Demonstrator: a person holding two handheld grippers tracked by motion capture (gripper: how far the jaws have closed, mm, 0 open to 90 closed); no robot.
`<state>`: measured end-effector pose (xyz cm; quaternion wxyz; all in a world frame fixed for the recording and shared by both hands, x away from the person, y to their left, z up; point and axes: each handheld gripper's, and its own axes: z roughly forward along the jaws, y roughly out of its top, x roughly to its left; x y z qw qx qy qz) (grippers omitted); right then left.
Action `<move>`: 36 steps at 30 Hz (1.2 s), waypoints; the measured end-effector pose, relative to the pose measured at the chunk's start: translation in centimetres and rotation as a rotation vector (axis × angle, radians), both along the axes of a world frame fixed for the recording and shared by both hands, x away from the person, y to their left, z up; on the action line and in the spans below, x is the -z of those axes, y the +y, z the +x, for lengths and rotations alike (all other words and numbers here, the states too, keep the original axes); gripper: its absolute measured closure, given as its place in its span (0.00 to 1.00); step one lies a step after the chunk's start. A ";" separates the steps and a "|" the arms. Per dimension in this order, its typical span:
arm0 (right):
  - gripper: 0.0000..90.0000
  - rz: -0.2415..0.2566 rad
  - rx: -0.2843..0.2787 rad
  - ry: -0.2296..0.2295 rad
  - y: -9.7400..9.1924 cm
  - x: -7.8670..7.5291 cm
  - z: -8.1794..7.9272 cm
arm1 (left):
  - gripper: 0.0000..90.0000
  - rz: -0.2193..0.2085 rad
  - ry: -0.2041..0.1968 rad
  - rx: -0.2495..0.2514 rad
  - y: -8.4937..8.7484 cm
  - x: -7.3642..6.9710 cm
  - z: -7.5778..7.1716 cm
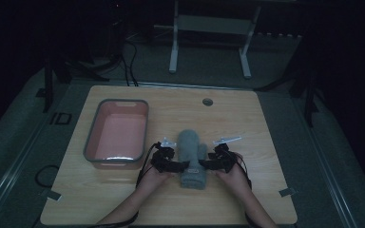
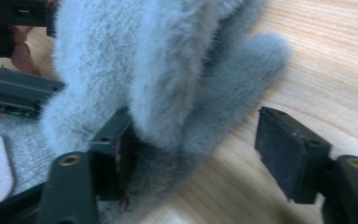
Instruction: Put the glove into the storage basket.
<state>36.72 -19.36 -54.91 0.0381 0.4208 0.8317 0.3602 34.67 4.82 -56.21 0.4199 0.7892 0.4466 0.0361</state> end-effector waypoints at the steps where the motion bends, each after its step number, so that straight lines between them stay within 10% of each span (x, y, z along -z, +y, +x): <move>1: 0.34 -0.001 -0.006 -0.002 0.1 0.0 0.0 | 0.25 -0.003 0.000 0.003 0.0 0.1 0.1; 11: 0.74 0.047 -0.078 0.057 0.3 0.1 0.2 | 0.62 -0.058 0.041 0.098 -0.8 0.2 1.1; 17: 0.85 0.061 -0.070 0.044 0.4 -0.1 -0.2 | 0.85 -0.048 -0.003 0.103 -1.0 -0.3 0.7; 26: 0.90 0.126 -0.074 0.028 -0.3 -1.6 -0.7 | 0.88 -0.078 -0.040 0.107 -0.7 -3.1 0.2; 36: 0.91 0.204 -0.089 -0.071 -0.1 -7.4 -0.8 | 0.89 -0.102 -0.111 0.130 0.6 -8.6 0.7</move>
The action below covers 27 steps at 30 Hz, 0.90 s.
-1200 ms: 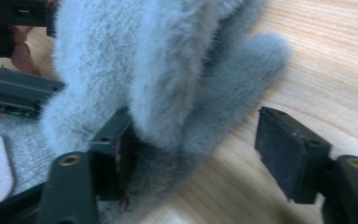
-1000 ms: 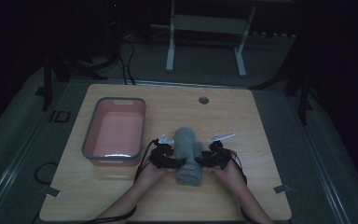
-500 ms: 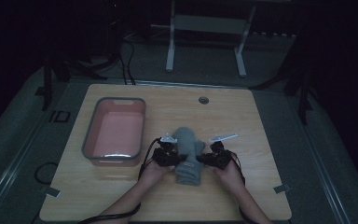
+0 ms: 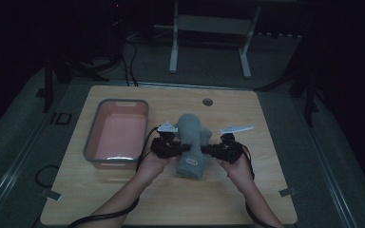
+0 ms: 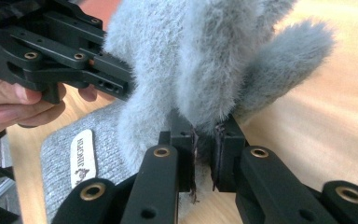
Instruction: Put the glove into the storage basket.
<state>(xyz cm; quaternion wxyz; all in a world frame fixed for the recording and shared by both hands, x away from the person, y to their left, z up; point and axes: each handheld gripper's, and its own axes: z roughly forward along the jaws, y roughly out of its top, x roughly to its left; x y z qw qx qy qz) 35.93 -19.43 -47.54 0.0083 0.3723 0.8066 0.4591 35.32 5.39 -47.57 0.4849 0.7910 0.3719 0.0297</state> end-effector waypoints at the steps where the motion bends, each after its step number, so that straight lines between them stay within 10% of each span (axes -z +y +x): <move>1: 0.91 0.005 0.000 -0.011 0.1 -0.5 0.1 | 0.89 -0.002 -0.003 0.000 0.1 -0.5 0.1; 27: 0.91 0.045 -0.071 -0.105 7.6 -7.6 3.2 | 0.89 -0.002 -0.093 -0.055 8.3 -7.3 1.6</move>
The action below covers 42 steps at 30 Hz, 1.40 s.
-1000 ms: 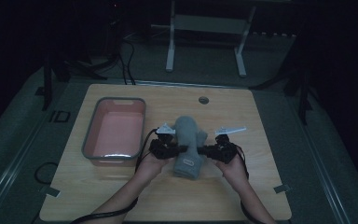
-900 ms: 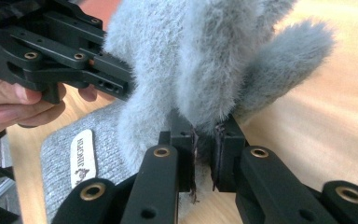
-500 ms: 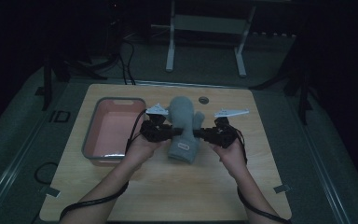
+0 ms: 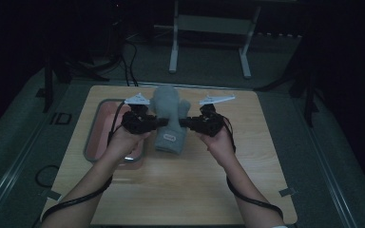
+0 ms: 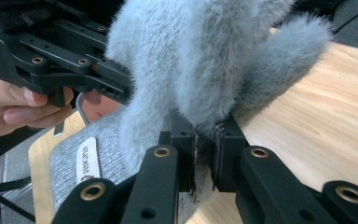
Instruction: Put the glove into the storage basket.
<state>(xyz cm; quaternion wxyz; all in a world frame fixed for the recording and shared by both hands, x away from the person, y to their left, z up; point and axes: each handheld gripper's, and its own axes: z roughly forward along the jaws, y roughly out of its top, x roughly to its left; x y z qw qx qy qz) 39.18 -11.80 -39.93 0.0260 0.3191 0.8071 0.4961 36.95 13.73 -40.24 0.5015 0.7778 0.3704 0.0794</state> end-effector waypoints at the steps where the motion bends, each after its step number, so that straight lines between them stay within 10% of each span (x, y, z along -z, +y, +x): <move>1: 0.91 0.000 -0.006 0.000 0.5 -0.1 0.2 | 0.89 -0.003 -0.002 -0.006 0.5 -0.1 0.0; 15: 0.91 -0.001 -0.069 -0.004 9.8 -1.6 2.1 | 0.89 0.029 -0.006 -0.129 9.0 -1.3 -0.2; 23: 0.91 -0.036 -0.083 0.031 14.2 1.0 3.4 | 0.89 0.043 0.060 -0.189 12.3 1.6 0.4; 42: 0.90 -0.292 0.040 0.125 18.8 9.4 5.1 | 0.88 0.234 0.292 -0.269 11.8 9.3 3.9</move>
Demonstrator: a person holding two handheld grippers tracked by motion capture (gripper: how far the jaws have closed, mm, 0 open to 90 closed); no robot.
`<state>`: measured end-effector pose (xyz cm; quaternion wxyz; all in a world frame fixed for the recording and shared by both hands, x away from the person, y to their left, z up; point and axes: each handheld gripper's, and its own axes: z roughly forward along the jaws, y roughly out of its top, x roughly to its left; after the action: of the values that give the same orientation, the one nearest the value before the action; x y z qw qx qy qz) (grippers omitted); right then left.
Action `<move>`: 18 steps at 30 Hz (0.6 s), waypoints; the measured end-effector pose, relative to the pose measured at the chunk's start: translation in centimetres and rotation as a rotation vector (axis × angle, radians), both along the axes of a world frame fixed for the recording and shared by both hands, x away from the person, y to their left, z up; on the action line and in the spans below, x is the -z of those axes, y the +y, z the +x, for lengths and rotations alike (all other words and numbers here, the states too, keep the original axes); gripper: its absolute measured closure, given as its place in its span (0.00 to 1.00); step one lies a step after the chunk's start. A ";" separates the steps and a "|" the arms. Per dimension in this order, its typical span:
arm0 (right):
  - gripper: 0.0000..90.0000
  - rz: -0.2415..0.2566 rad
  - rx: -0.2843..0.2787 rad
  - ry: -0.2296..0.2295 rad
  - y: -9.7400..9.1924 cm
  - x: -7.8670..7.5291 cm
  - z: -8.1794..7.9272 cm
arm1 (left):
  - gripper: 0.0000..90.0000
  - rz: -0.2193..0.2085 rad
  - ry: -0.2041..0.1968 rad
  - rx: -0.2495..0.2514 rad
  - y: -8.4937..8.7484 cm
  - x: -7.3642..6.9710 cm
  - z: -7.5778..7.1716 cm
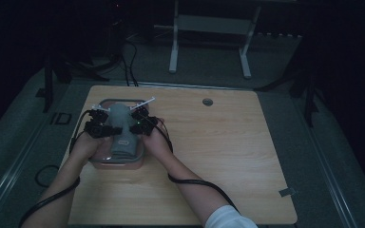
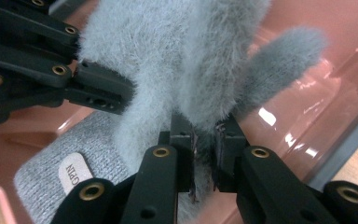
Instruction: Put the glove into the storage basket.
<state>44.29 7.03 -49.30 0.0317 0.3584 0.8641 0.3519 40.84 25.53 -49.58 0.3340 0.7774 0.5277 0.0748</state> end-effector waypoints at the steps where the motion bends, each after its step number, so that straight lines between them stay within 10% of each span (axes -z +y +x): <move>1: 0.89 -0.018 0.000 0.013 0.2 0.1 0.1 | 0.88 0.006 0.010 -0.001 -0.1 0.1 0.2; 8: 0.79 -0.104 0.001 0.009 1.0 0.8 0.4 | 0.81 0.148 0.046 -0.018 -1.3 1.0 0.9; 15: 0.64 -0.052 -0.010 -0.010 0.0 -1.0 0.4 | 0.47 0.242 0.037 -0.093 -1.6 1.2 1.1; 18: 0.57 -0.018 -0.027 -0.010 -1.0 -1.8 0.4 | 0.37 0.215 -0.007 -0.122 -1.3 0.5 0.8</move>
<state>44.66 6.02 -47.46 0.0343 0.3448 0.8717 0.3464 41.64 24.19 -50.06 0.2452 0.7751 0.5617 0.1539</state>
